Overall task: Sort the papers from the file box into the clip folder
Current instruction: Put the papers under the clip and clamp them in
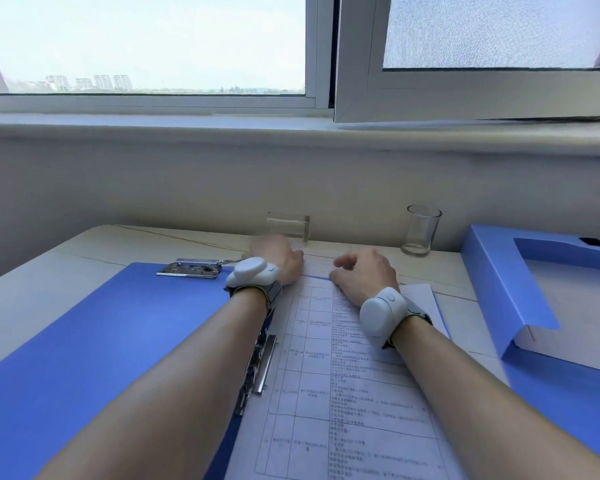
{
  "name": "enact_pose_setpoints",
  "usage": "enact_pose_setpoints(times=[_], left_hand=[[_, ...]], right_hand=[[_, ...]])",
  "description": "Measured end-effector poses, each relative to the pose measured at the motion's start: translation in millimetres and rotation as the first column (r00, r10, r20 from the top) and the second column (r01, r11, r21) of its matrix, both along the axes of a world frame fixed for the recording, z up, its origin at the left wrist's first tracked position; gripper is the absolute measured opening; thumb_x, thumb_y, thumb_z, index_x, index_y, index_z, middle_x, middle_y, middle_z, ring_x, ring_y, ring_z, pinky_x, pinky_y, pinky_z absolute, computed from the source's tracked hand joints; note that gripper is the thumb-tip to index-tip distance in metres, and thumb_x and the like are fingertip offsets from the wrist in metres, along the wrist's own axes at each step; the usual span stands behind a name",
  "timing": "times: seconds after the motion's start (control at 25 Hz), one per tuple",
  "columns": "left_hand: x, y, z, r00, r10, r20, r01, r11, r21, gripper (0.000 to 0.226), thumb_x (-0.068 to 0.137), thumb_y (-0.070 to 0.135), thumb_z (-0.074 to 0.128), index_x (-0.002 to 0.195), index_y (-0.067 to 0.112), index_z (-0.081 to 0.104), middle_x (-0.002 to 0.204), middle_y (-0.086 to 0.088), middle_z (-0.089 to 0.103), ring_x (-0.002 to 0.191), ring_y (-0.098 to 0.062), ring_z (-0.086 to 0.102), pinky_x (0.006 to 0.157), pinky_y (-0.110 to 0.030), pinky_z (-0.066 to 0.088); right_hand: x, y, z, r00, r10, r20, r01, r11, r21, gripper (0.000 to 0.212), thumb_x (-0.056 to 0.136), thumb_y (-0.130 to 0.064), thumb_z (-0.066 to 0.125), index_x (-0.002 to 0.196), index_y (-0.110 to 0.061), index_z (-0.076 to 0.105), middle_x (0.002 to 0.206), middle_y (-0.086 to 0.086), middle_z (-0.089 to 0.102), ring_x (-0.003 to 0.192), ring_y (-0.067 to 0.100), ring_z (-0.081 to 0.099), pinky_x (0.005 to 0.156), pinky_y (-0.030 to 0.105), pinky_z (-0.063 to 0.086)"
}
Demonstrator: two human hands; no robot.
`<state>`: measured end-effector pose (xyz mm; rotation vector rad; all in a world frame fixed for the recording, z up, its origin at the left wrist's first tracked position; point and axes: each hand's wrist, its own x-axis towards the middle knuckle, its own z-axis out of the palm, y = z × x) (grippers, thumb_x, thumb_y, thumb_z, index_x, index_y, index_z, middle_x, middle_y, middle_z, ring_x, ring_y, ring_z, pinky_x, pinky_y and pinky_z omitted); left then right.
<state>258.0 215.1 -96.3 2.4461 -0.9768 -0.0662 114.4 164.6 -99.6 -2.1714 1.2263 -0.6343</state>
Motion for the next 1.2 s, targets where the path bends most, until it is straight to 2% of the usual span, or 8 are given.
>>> enact_pose_setpoints(times=[0.16,0.36,0.52,0.6,0.72,1.0,1.12,1.2], left_hand=[[-0.3,-2.2,0.6,0.979,0.023,-0.202,-0.072,0.97,-0.234,0.033,0.087,0.039,0.055,0.113,0.02,0.062,0.112,-0.005,0.067,0.105,-0.029,0.062,0.09,-0.035,0.047],[-6.1,-9.6,9.4,0.959,0.035,-0.281,-0.11,0.96,-0.258,0.02,0.089,0.023,0.058,0.089,0.01,0.072,0.084,-0.008,0.065,0.077,-0.024,0.058,0.07,-0.028,0.044],[-7.0,2.2,14.1,0.974,0.015,-0.226,-0.04,0.993,-0.107,0.012,0.084,0.022,0.065,0.089,0.012,0.064,0.078,-0.005,0.06,0.08,-0.024,0.055,0.071,-0.028,0.043],[-9.4,5.0,17.6,0.978,-0.021,-0.205,0.008,0.998,-0.064,0.017,0.082,0.017,0.067,0.096,0.01,0.062,0.089,-0.006,0.063,0.086,-0.025,0.058,0.074,-0.03,0.047],[-8.6,1.6,21.4,0.944,-0.076,-0.32,0.038,0.991,-0.125,0.034,0.081,0.012,0.07,0.111,-0.001,0.061,0.097,-0.009,0.062,0.089,-0.024,0.058,0.076,-0.03,0.048],[-4.1,5.3,22.6,0.842,-0.091,-0.531,-0.118,0.93,-0.348,0.072,0.073,0.007,0.079,0.136,0.002,0.044,0.132,-0.015,0.055,0.121,-0.031,0.055,0.101,-0.042,0.047],[-2.0,3.2,22.8,0.827,-0.099,-0.554,-0.095,0.946,-0.31,0.042,0.078,0.012,0.074,0.117,-0.002,0.062,0.11,-0.016,0.068,0.101,-0.032,0.066,0.091,-0.042,0.055],[-5.4,2.1,24.4,0.843,-0.126,-0.523,-0.044,0.953,-0.3,0.028,0.085,0.013,0.065,0.111,0.001,0.068,0.106,-0.016,0.069,0.1,-0.031,0.067,0.086,-0.037,0.056]], right_hand=[[1.0,-2.3,-2.2,1.0,-0.009,0.025,0.009,1.0,0.0,0.028,0.079,-0.025,0.063,0.107,-0.024,0.071,0.114,0.0,0.069,0.116,0.023,0.056,0.103,0.035,0.042],[-0.4,1.1,1.1,0.999,-0.013,0.029,0.012,1.0,0.026,0.029,0.079,-0.024,0.064,0.107,-0.024,0.07,0.112,-0.001,0.07,0.114,0.023,0.056,0.102,0.034,0.042],[-2.7,0.8,5.0,0.998,-0.022,0.067,0.016,0.996,0.093,0.028,0.078,-0.021,0.066,0.105,-0.022,0.071,0.111,0.001,0.069,0.11,0.022,0.059,0.102,0.036,0.043],[-3.6,2.9,5.0,0.998,-0.026,0.065,0.02,0.996,0.091,0.029,0.077,-0.02,0.065,0.105,-0.022,0.071,0.111,0.001,0.07,0.11,0.023,0.059,0.102,0.035,0.043],[-3.5,3.7,3.1,0.998,-0.028,0.053,0.024,0.997,0.074,0.03,0.078,-0.019,0.064,0.107,-0.023,0.07,0.113,0.001,0.07,0.113,0.022,0.058,0.103,0.035,0.041],[-1.5,1.0,0.6,0.996,-0.043,0.073,0.037,0.997,0.07,0.031,0.074,-0.02,0.066,0.105,-0.025,0.071,0.11,0.0,0.07,0.108,0.022,0.06,0.101,0.034,0.043],[-1.6,-1.1,1.8,0.997,-0.038,0.072,0.033,0.997,0.074,0.031,0.076,-0.02,0.067,0.106,-0.025,0.071,0.111,-0.001,0.069,0.109,0.022,0.06,0.101,0.033,0.044],[-2.5,-3.8,4.2,0.995,-0.022,0.097,0.015,0.997,0.073,0.031,0.079,-0.018,0.064,0.109,-0.023,0.07,0.112,0.0,0.069,0.109,0.021,0.06,0.096,0.027,0.045]])
